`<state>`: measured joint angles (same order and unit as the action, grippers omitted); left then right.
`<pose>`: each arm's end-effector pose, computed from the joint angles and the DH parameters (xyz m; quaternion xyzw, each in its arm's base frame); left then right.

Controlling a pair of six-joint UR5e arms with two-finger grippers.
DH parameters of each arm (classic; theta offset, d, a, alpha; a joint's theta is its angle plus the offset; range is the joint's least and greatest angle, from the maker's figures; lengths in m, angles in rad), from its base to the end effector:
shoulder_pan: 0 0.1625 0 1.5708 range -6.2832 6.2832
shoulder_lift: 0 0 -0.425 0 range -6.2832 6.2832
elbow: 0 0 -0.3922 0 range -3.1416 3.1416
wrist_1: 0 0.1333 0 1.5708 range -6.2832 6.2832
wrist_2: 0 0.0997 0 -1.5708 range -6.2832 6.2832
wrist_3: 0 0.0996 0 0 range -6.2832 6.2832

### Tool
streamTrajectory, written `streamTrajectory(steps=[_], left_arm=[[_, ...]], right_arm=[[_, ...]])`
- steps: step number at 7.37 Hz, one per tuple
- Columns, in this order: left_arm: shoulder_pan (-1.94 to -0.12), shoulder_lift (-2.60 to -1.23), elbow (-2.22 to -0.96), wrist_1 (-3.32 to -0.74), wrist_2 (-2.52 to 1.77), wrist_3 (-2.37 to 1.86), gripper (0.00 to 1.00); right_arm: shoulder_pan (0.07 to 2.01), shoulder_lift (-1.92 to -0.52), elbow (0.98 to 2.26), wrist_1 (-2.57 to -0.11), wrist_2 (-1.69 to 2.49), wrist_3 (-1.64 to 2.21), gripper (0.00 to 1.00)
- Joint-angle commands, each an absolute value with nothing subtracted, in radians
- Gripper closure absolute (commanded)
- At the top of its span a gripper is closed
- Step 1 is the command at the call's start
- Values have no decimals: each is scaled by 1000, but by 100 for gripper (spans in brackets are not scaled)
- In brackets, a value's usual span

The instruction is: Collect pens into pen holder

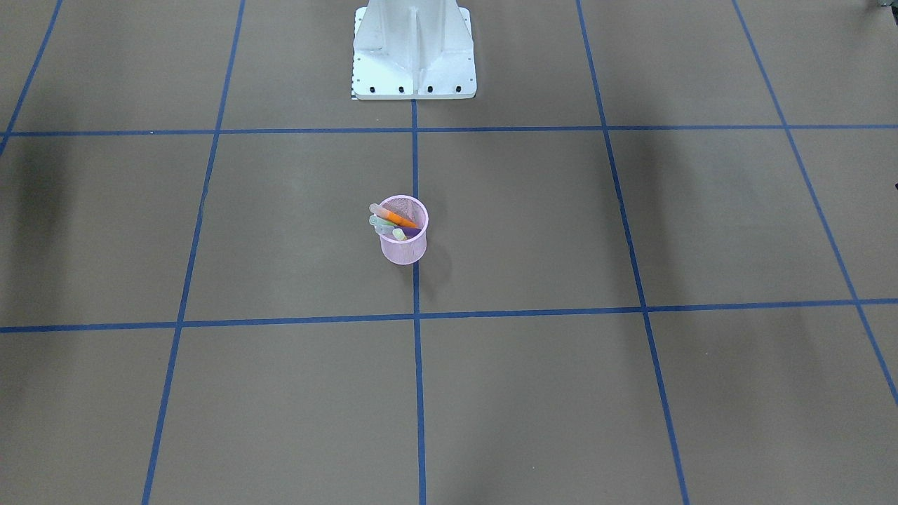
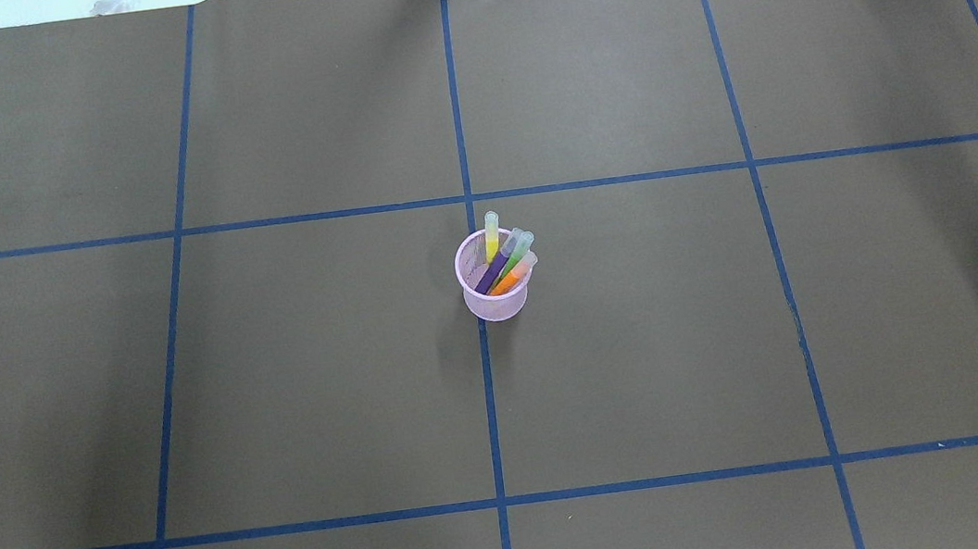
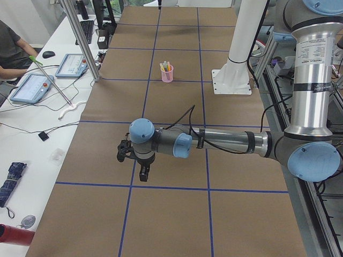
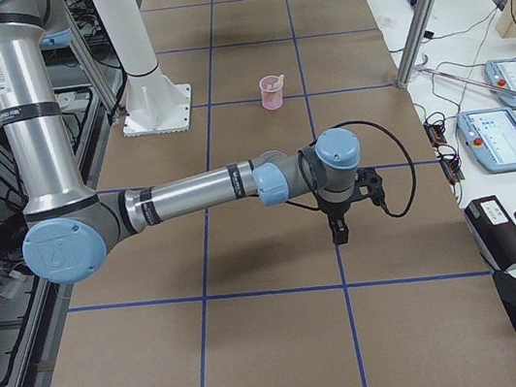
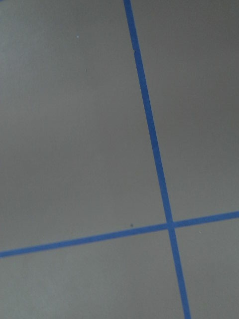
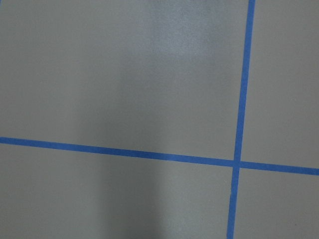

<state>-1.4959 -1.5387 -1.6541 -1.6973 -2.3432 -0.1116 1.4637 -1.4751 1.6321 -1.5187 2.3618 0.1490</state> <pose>-0.0270 -0.4922 0.6198 0.0469 0.3812 0.0165 0.9232 0.0044 -0.5436 0.5720 0.0466 -0.3923 -0.0210 0.9184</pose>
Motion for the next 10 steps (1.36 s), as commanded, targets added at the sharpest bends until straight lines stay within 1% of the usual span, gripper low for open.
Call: streamTrajectory(steps=[1,2,4,6,10], left_arm=[[-1496,-1555,-1654,-1689,-2238,-123,1],[-1496,-1557,-1652,-1678,-2247,-123,1],[-1494,-1572,-1606,-1657,-2255,-112,1],[-1494,-1569,-1591,-1654,-2337,-110,1],[-1499,-1548,-1606,-1655,-2414,-115,1]], right_arm=[[1489,-1535,1657,-1514,2364,149,1],[1489,-1548,1654,-1509,2367,147,1],[1488,-1533,1654,-1512,2362,147,1],[1488,-1529,1646,-1522,2362,147,1],[1477,-1511,1620,-1522,2361,158,1]])
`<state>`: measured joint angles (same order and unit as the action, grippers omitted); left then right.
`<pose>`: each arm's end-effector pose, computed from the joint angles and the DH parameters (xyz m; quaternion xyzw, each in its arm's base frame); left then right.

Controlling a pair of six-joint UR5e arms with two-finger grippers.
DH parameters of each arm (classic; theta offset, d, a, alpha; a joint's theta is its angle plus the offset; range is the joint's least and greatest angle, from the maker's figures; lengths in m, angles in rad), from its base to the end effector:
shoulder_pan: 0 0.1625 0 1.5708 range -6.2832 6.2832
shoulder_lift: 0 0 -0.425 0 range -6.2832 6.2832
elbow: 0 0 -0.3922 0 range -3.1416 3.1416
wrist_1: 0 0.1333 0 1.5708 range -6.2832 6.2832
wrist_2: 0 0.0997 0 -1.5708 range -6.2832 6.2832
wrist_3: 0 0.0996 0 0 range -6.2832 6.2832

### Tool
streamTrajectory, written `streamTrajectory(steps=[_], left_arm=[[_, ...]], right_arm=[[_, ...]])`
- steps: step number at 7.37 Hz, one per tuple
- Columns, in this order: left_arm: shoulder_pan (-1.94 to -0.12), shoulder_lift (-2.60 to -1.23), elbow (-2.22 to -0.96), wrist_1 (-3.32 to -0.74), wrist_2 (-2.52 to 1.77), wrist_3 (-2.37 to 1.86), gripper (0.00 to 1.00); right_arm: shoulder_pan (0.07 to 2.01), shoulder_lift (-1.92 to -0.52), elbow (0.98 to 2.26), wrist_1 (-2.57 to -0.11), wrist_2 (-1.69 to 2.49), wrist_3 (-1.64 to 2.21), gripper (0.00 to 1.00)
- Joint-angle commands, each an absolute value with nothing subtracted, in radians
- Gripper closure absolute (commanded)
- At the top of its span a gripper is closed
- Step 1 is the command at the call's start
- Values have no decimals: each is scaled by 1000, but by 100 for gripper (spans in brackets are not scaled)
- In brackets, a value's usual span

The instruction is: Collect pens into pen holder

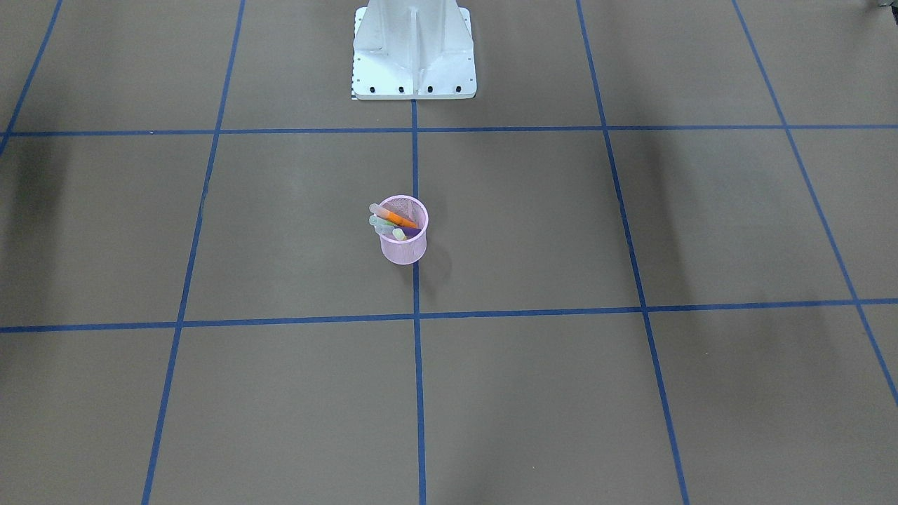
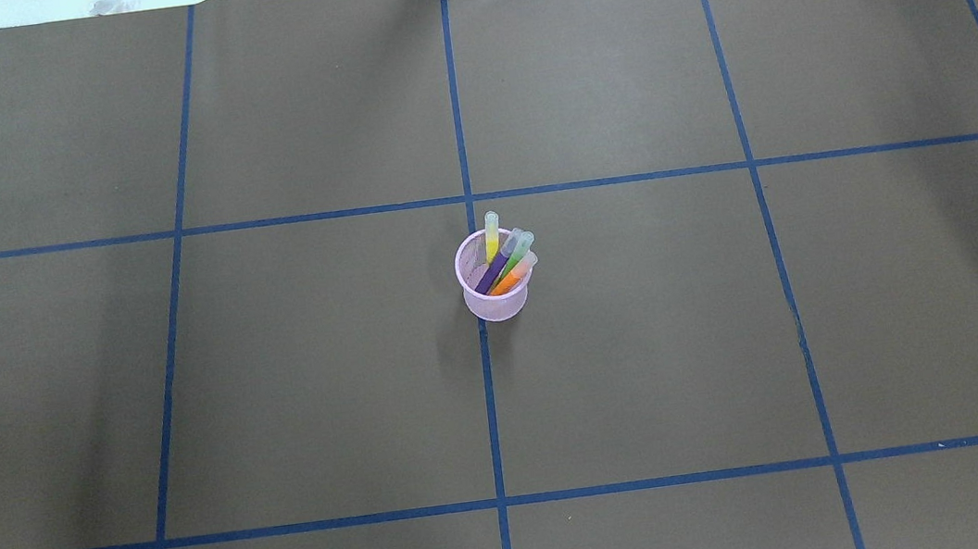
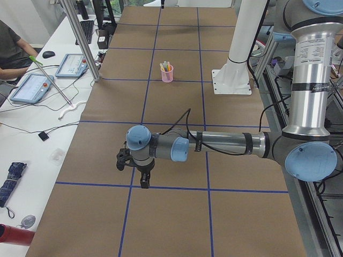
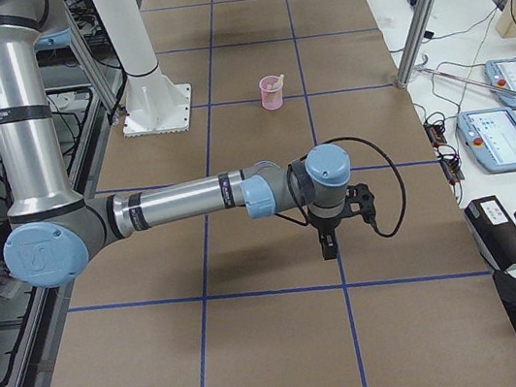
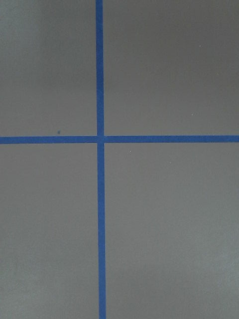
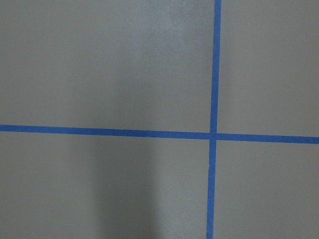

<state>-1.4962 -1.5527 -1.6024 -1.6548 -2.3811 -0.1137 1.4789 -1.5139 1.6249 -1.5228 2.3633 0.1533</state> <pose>-0.0244 -0.4936 0.6408 0.0076 0.3962 0.0013 0.9182 0.0141 -0.5270 0.5966 0.0257 -0.3908 -0.0024 0.9201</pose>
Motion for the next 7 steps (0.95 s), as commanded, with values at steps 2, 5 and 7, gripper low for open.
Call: streamTrajectory(steps=[2,5,7], left_arm=[[-1500,-1520,-1618,-1663,-2378,-115,1],[-1522,-1512,-1634,-1651,-2295,-109,1],[-1532,-1514,-1602,-1648,-2296,-21,1]], right_arm=[[1479,-1511,1621,-1522,2359,158,1],[1477,-1506,1620,-1520,2355,160,1],[1477,-1506,1615,-1520,2349,158,1]])
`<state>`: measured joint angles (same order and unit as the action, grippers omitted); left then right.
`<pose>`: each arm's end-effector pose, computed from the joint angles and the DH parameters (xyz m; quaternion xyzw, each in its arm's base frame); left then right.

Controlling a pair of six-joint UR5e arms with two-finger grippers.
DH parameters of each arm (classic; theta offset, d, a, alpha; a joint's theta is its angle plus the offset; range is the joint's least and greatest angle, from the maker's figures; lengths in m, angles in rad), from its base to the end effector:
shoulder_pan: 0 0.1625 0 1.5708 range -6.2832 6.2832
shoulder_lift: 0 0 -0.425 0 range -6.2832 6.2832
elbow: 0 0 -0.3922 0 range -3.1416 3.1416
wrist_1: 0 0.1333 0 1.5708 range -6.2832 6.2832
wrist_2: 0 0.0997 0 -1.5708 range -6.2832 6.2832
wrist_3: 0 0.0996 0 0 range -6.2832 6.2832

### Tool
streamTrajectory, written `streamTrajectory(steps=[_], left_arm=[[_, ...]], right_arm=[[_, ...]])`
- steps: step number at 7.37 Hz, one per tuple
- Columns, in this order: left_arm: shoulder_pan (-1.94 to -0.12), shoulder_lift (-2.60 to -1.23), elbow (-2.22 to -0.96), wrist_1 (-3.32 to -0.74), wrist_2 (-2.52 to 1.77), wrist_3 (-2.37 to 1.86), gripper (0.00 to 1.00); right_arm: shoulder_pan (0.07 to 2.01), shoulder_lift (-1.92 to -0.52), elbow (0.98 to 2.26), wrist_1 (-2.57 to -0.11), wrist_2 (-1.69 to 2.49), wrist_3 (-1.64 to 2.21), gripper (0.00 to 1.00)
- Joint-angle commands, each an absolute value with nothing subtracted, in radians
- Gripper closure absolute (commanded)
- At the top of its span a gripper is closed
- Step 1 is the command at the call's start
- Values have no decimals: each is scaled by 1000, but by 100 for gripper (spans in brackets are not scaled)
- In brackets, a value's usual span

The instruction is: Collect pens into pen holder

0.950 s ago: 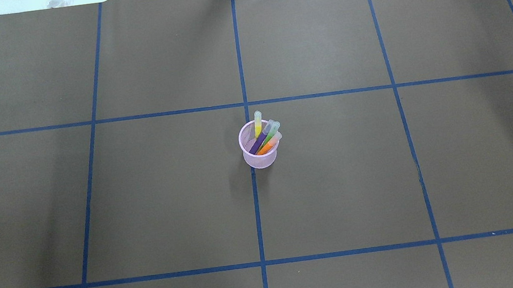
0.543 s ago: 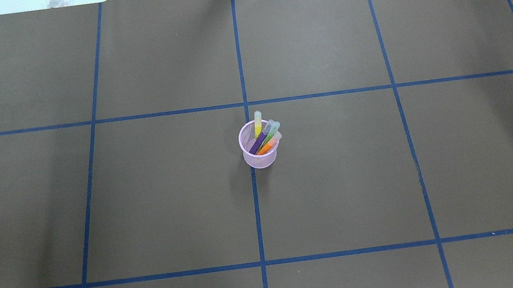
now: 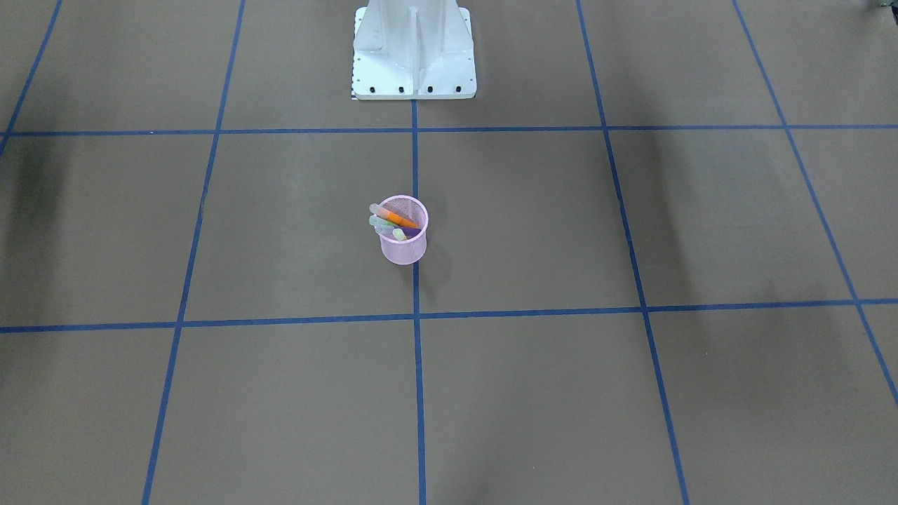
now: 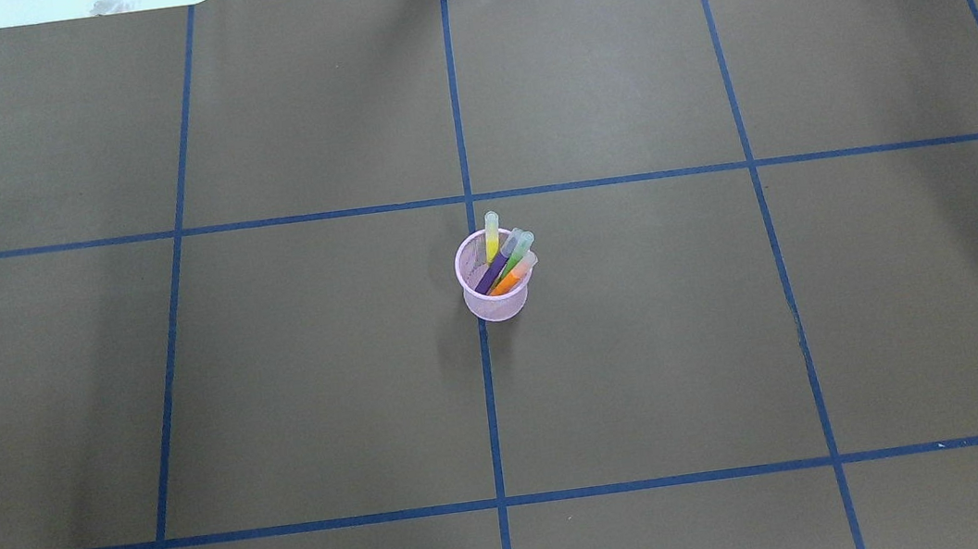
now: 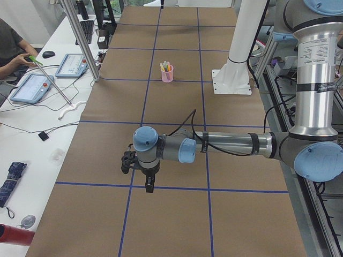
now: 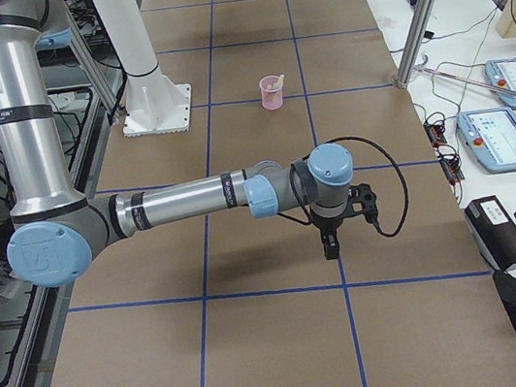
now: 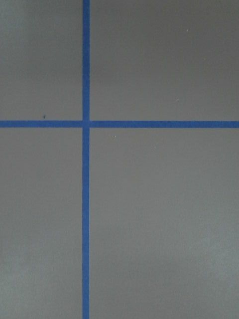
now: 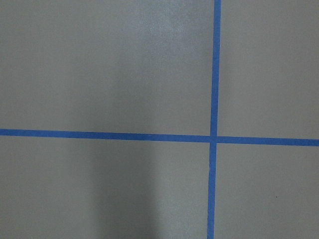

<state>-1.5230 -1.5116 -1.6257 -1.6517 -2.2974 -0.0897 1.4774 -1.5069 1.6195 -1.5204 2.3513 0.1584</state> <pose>-0.0445 -0.4748 0.6550 0.0113 0.3567 -0.0060 0.9341 0.0138 -0.5303 0.5962 0.0271 -0.3856 -0.0010 0.9223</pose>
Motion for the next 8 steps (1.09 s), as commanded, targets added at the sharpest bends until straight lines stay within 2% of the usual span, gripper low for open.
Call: streamTrajectory(steps=[1,8], left_arm=[[-1552,-1525,-1579,-1635,-2301,10,1],[-1554,-1537,-1585,-1582,-2379,-80,1]], right_arm=[[1477,-1506,1617,-1520,2349,158,1],[1474,-1465,1609,-1601,2349,156,1]])
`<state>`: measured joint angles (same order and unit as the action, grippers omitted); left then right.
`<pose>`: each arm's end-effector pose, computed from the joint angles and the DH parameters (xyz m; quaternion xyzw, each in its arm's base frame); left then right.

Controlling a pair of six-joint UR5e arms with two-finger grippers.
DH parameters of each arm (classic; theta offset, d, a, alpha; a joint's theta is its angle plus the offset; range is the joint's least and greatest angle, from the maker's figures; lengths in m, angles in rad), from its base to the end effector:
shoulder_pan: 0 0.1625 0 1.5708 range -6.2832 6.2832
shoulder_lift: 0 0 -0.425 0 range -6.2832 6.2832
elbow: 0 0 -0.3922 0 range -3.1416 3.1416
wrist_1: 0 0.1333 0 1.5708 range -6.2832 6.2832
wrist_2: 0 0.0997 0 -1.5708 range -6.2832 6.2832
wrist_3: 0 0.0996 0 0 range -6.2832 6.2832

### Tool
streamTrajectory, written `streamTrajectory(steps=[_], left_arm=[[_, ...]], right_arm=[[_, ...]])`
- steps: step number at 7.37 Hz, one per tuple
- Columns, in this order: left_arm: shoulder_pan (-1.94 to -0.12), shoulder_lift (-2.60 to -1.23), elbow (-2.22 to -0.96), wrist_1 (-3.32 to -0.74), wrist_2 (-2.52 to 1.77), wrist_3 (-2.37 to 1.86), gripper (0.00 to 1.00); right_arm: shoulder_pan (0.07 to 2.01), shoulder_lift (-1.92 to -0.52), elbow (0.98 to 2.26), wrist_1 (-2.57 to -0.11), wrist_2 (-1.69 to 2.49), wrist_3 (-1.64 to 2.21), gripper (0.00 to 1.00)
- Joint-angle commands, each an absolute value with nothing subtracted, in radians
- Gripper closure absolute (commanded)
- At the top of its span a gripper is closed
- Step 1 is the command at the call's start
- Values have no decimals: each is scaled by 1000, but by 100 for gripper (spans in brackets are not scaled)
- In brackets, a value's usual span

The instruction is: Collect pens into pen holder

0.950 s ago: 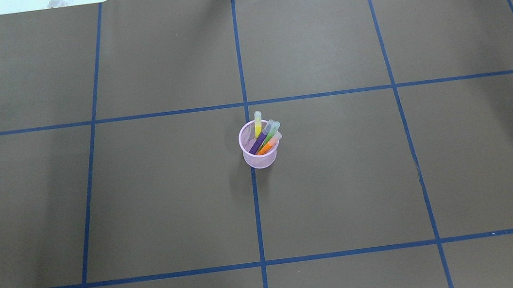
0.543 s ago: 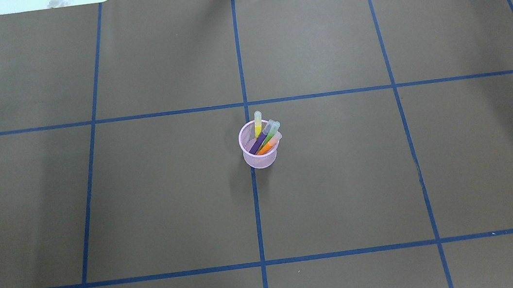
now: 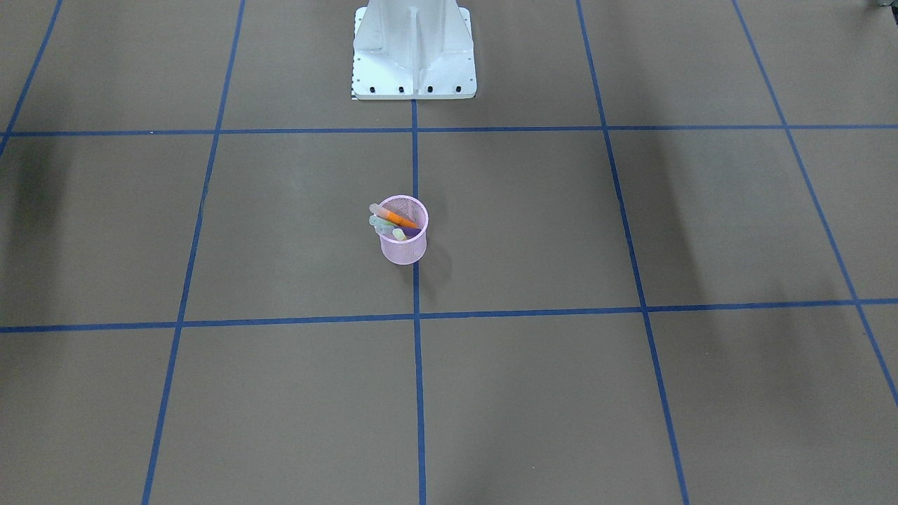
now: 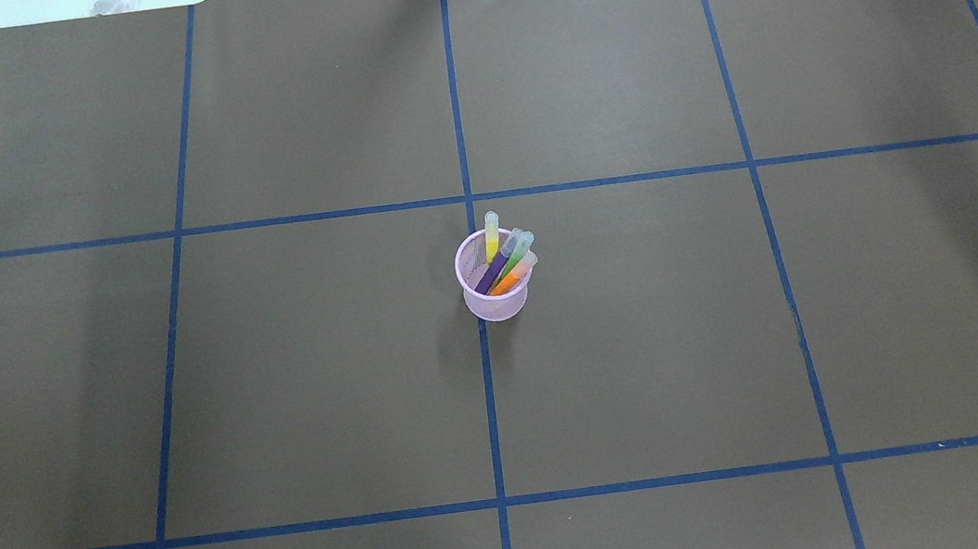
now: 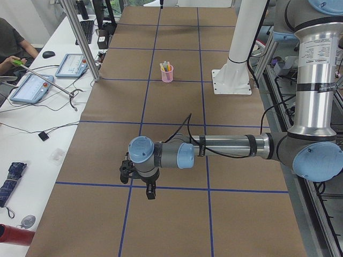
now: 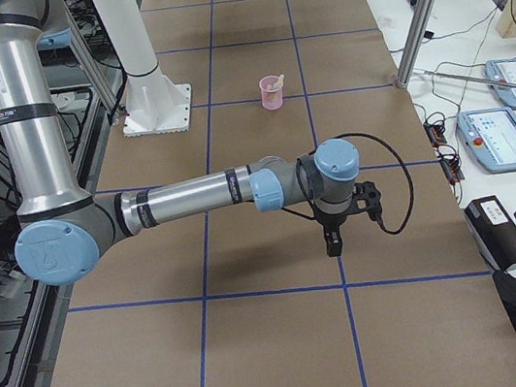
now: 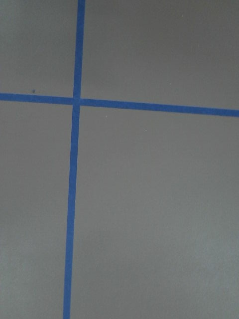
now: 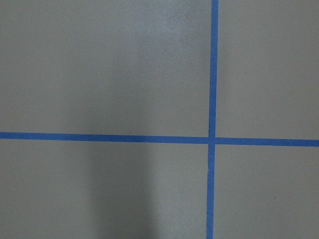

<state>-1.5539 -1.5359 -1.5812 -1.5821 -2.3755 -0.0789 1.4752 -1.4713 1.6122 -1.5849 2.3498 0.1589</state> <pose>-0.0535 -0.4770 0.6672 -0.0248 0.3908 -0.0311 0.9196 0.0116 -0.5420 0.5880 0.0100 -0.3833 0.0052 0.9235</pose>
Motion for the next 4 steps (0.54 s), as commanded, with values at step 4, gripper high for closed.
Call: streamTrajectory(steps=[4], left_arm=[[-1554,-1534,-1591,-1591,-2379,-80,1]], right_arm=[[1476,-1497,1611,-1592,2301,147,1]])
